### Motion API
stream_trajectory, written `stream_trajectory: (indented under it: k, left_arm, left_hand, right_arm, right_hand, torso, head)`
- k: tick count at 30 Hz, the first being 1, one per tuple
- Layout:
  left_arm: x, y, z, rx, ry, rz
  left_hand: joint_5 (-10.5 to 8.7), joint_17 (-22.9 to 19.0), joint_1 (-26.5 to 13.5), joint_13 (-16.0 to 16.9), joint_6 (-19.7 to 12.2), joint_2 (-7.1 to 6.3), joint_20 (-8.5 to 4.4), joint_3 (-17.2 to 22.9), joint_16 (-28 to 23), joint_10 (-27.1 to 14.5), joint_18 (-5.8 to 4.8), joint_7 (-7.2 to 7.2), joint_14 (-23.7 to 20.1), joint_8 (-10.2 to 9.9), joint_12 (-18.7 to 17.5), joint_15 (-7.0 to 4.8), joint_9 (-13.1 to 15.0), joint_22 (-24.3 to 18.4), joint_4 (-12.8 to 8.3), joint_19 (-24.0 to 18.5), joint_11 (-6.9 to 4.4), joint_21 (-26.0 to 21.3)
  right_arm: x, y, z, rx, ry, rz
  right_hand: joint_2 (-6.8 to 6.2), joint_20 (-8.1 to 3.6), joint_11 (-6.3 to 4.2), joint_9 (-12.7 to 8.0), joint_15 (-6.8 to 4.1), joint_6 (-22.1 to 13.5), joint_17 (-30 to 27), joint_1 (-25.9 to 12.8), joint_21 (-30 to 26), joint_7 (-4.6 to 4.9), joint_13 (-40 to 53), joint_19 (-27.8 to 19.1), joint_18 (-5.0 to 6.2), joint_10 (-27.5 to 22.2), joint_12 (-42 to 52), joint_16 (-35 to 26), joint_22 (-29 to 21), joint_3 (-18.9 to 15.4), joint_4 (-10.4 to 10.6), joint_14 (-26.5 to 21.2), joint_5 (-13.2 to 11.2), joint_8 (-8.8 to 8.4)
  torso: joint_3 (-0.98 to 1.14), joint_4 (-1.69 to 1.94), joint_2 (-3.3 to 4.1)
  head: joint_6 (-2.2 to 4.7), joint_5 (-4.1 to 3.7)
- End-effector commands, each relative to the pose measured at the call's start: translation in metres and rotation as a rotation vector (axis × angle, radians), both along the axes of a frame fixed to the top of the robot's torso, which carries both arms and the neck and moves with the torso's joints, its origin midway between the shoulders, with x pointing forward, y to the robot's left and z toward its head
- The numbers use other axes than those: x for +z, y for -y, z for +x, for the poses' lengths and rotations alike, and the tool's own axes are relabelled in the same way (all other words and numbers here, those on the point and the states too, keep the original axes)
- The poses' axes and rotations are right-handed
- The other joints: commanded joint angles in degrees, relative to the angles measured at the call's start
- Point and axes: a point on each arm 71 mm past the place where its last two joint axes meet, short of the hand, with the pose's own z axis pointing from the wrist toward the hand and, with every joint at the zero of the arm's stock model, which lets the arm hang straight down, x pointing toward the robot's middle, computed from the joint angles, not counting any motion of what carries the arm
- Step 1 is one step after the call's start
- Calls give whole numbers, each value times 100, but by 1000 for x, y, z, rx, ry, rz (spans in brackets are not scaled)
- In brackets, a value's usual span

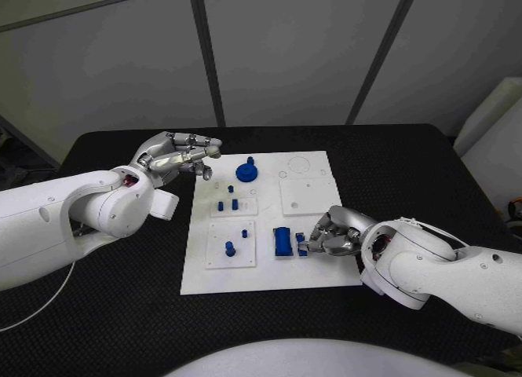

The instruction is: Assemble the parts on the task board

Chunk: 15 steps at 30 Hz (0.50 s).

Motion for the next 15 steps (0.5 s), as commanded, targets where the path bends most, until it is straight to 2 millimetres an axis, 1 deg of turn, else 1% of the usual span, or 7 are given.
stream_trajectory:
  k: [1,4,5,7,8,13,15]
  left_arm:
    - [1,1,0,-12,-2,-7]
    - [0,1,1,-12,-2,-7]
    - [0,1,1,-12,-2,-6]
    - [0,1,1,-11,-2,-6]
    - [0,1,1,-11,-2,-6]
    - [0,2,1,-12,-3,-6]
    - [0,1,1,-12,-3,-6]
  left_hand:
    - [-14,-9,22,10,-45,39,29,-25,-16,-45,72,-5,-28,9,30,4,-7,-10,-25,0,-3,-23]
    - [-14,-9,22,10,-45,39,29,-25,-16,-45,72,-5,-28,9,30,4,-7,-10,-25,0,-3,-23]
    - [-14,-9,22,10,-45,39,29,-25,-16,-45,72,-5,-28,9,30,4,-7,-10,-25,0,-3,-23]
    - [-14,-9,22,10,-45,39,29,-25,-16,-45,72,-5,-28,9,30,4,-7,-10,-25,0,-3,-23]
    - [-14,-9,22,10,-45,39,29,-25,-16,-45,72,-5,-28,9,30,4,-7,-10,-25,0,-3,-23]
    - [-14,-9,22,10,-45,39,29,-25,-16,-45,72,-5,-28,9,30,4,-7,-10,-25,0,-3,-23]
    - [-14,-9,22,10,-45,39,29,-25,-16,-45,72,-5,-28,9,30,4,-7,-10,-25,0,-3,-23]
  right_arm:
    - [3,-2,-2,42,14,20]
    - [4,0,-3,53,17,23]
    - [4,0,-4,59,18,24]
    - [4,1,-4,66,18,24]
    - [4,1,-4,69,18,25]
    - [4,2,-4,70,25,31]
    - [5,2,-4,69,28,33]
  right_hand:
    - [-6,-2,10,10,-25,-28,1508,19,-30,18,400,-21,-68,2,-35,27,40,-85,20,585,-72,-19]
    - [-13,2,16,12,-20,-28,1508,-6,-31,23,406,-20,-68,5,-30,27,42,-151,64,585,-124,-19]
    - [-16,4,17,13,-19,-27,1508,-5,-31,23,405,-21,-68,5,-32,27,42,-170,74,585,-145,-18]
    - [-30,6,19,15,-17,-28,1508,2,-34,25,407,-23,-68,5,-32,27,40,-211,87,585,-191,-17]
    - [-34,7,20,15,-16,-29,1508,0,-36,27,408,-24,-67,4,-32,27,39,-226,95,585,-205,-17]
    - [-13,15,29,20,-8,-29,1508,-74,-38,36,410,-23,-67,3,-35,27,41,-347,210,585,-290,-16]
    - [14,18,31,22,-5,-27,1508,-143,-37,36,417,-22,-67,7,-28,27,43,-406,253,585,-326,-13]
  torso:
    - [0,-6,0]
    - [1,-3,-1]
    - [1,-5,-3]
    - [0,-9,-4]
    - [2,-13,-4]
    - [1,3,2]
    - [1,2,0]
  head:
    - [-2,1]
    - [-2,-1]
    - [-4,18]
    - [-3,26]
    - [4,17]
    - [2,-2]
    - [2,-8]
